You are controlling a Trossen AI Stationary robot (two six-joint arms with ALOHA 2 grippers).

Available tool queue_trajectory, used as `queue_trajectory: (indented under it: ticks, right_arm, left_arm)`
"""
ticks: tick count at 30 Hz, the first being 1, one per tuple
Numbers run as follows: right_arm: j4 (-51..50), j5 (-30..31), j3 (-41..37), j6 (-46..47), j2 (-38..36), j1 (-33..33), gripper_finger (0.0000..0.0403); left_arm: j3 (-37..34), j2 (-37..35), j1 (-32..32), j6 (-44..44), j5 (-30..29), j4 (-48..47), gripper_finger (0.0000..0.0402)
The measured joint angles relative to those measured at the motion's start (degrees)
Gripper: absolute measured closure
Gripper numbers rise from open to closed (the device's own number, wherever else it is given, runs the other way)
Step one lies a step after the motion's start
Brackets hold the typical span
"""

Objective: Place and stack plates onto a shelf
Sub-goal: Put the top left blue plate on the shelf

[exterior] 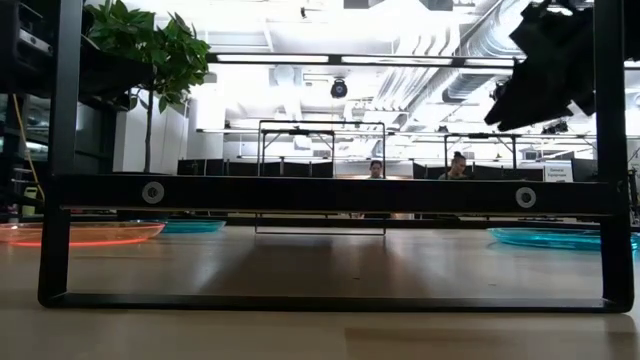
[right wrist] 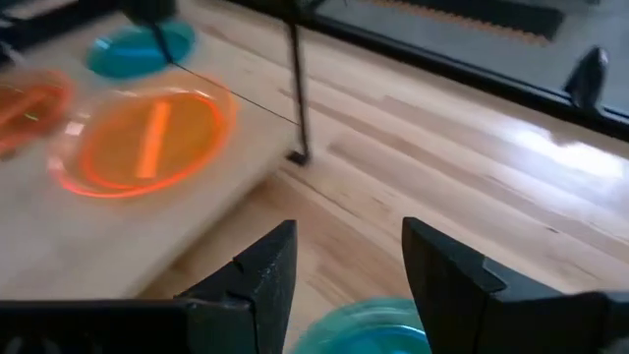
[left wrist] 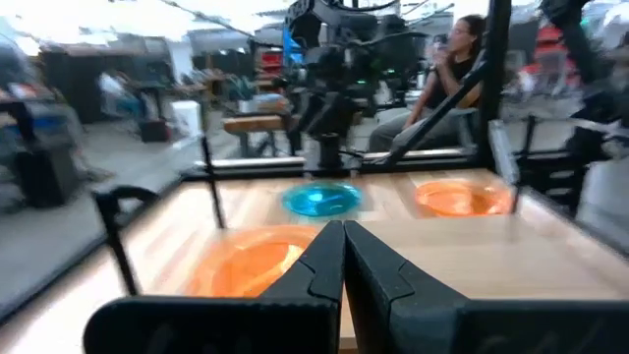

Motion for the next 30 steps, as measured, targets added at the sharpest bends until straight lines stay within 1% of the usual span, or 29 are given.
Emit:
queue_trajectory:
  ticks: [3, 7, 11, 14, 18, 20, 24, 25, 28, 30]
  right_arm:
    - [0.1, 3.3, 0.0, 2.4, 1.6, 2.3, 0.0235]
    - [0.1, 3.6, 0.0, 3.2, 3.7, 1.6, 0.0235]
    - [0.1, 1.8, 0.0, 1.6, 4.5, -1.9, 0.0235]
    - [0.1, -0.7, 0.0, -1.3, 4.2, -5.6, 0.0235]
    - [2.3, -4.3, 0.0, -8.3, 4.1, -11.3, 0.0236]
    - [9.5, -6.7, -1.9, -13.5, 4.0, -14.3, 0.0236]
    - [33.7, -16.8, -11.8, -26.5, 3.1, -20.6, 0.0236]
    - [38.8, -18.0, -14.2, -28.4, 2.4, -21.9, 0.0236]
    - [52.6, -18.6, -19.9, -34.3, 0.0, -25.3, 0.0236]
    - [58.2, -19.8, -22.5, -37.2, -2.4, -27.1, 0.0236]
  left_arm:
    - [0.0, 0.0, 0.0, 1.3, -1.4, 1.6, 0.0401]
    - [0.0, 0.0, 0.0, -4.3, -1.4, 2.3, 0.0401]
    - [0.0, 0.0, 0.0, -9.1, -1.4, 2.3, 0.0401]
    - [0.0, 0.0, 0.0, -9.2, -1.4, 2.3, 0.0401]
    - [0.0, 0.0, 0.0, -8.1, -1.4, 2.2, 0.0401]
    - [0.0, 0.0, 0.0, -7.5, -1.4, 2.2, 0.0401]
    - [0.0, 0.0, 0.0, -7.2, -1.9, 2.3, 0.0401]
    - [0.0, 0.0, 0.0, -7.3, -2.2, 2.3, 0.0401]
    - [0.0, 0.0, 0.0, -7.2, -3.9, 2.5, 0.0401]
    - [0.0, 0.4, 0.0, -7.8, -7.9, 4.2, 0.0401]
